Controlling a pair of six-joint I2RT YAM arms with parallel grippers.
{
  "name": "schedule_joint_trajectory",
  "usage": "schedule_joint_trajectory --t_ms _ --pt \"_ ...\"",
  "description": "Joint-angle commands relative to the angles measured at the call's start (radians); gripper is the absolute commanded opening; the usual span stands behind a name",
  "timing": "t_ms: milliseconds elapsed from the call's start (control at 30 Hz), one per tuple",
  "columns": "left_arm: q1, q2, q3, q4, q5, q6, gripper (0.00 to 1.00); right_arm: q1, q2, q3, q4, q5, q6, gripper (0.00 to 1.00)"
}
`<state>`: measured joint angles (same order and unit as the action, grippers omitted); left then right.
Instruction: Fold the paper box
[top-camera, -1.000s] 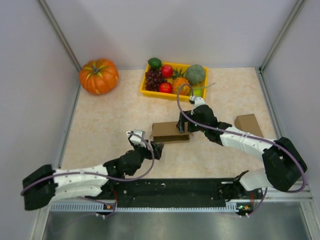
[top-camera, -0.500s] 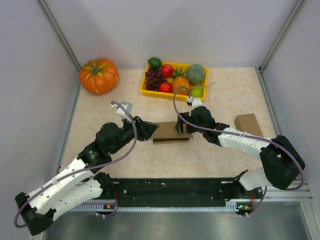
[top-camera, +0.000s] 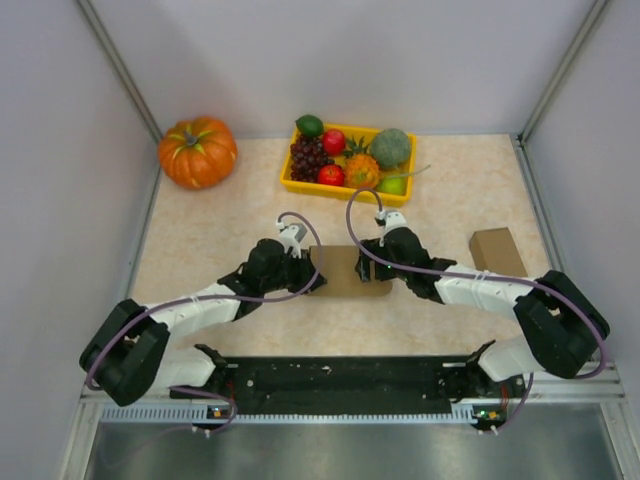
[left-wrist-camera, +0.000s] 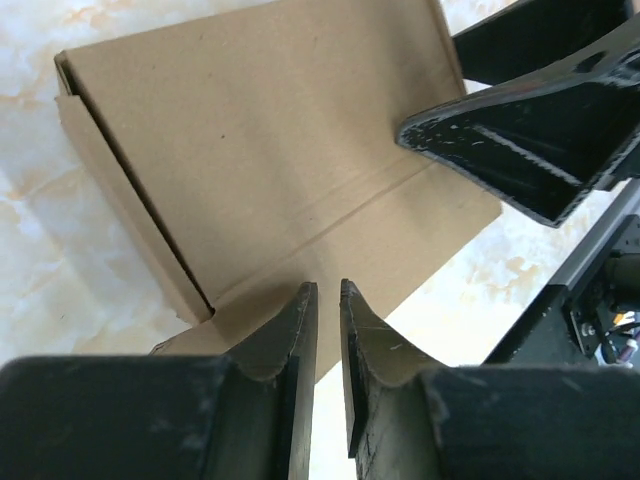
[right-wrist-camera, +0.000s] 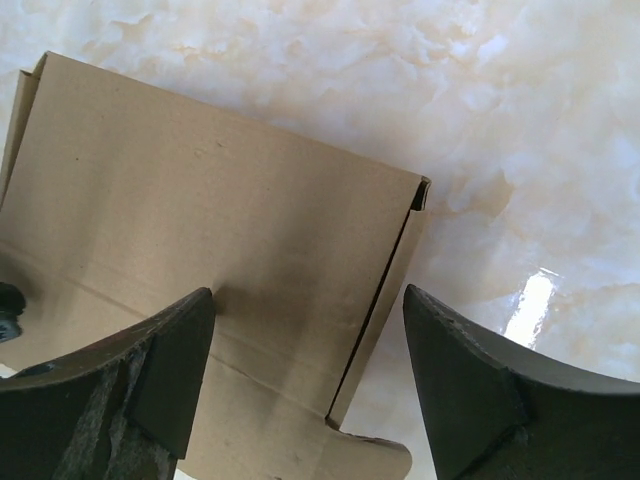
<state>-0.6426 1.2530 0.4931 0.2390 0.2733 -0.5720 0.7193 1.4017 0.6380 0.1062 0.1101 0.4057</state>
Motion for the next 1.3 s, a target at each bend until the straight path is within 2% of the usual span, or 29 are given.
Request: schedule_joint_trajectory --t_ms 0,133,267,300,367,400,500,567,633,733,867,933,967,1000,1067,1133,1233,1267 --pt "-0.003 0.049 -0.017 0.132 -0.014 0.037 0.20 0.012 -0.020 -0.023 0.024 -0.019 0.036 0.74" --pt "-0.005 0.135 -0.036 0.147 -0.055 0.041 0.18 0.002 -0.012 -0.034 0.029 -0.038 0.035 0.66" --pt "-0.005 0.080 -0.062 0.123 -0.095 0.073 0.20 -0.021 -0.012 -0.055 0.046 -0.070 0.019 0.52" --pt "-0.005 0.056 -0.050 0.070 -0.092 0.084 0.22 -0.029 -0.029 -0.063 0.044 -0.073 0.013 0.51" --pt "-0.005 -0.042 -0.047 0.036 -0.074 0.099 0.30 -0.029 -0.053 -0.054 0.000 -0.078 -0.008 0.54" --pt "-0.003 -0.076 -0.033 0.002 -0.066 0.106 0.46 -0.030 -0.070 -0.035 -0.023 -0.082 -0.014 0.57" --pt "0.001 -0.173 0.028 -0.134 -0.075 0.089 0.67 -0.044 -0.128 0.009 -0.141 -0.105 -0.024 0.67" --pt "0.004 -0.220 0.068 -0.190 -0.109 0.098 0.71 -0.075 -0.156 0.035 -0.227 -0.156 -0.016 0.73" --pt "0.006 -0.231 0.085 -0.272 -0.138 0.104 0.76 -0.090 -0.156 0.074 -0.322 -0.182 -0.022 0.74" --pt "0.024 -0.175 0.134 -0.357 -0.111 0.130 0.83 -0.090 -0.147 0.117 -0.417 -0.268 -0.034 0.76" --pt "0.072 -0.093 0.145 -0.324 -0.066 0.149 0.84 -0.099 -0.141 0.110 -0.369 -0.325 -0.028 0.80" --pt "0.089 -0.072 0.127 -0.255 -0.060 0.143 0.84 -0.121 -0.123 0.115 -0.334 -0.328 -0.031 0.80" --pt "0.121 -0.061 0.105 -0.162 -0.033 0.123 0.84 -0.138 -0.113 0.114 -0.315 -0.360 -0.025 0.80" --pt "0.136 -0.026 0.102 -0.127 0.024 0.112 0.84 -0.173 -0.084 0.114 -0.289 -0.383 -0.019 0.78" --pt "0.162 0.018 0.117 -0.083 0.055 0.104 0.84 -0.193 -0.052 0.126 -0.257 -0.412 -0.021 0.73" --pt "0.175 0.101 0.131 -0.043 0.081 0.109 0.83 -0.198 -0.001 0.138 -0.243 -0.423 -0.034 0.71" --pt "0.196 0.195 0.188 -0.078 0.154 0.097 0.76 -0.224 0.049 0.157 -0.218 -0.457 -0.021 0.62" --pt "0.199 0.200 0.180 -0.072 0.159 0.087 0.75 -0.234 0.052 0.146 -0.195 -0.478 -0.012 0.56"
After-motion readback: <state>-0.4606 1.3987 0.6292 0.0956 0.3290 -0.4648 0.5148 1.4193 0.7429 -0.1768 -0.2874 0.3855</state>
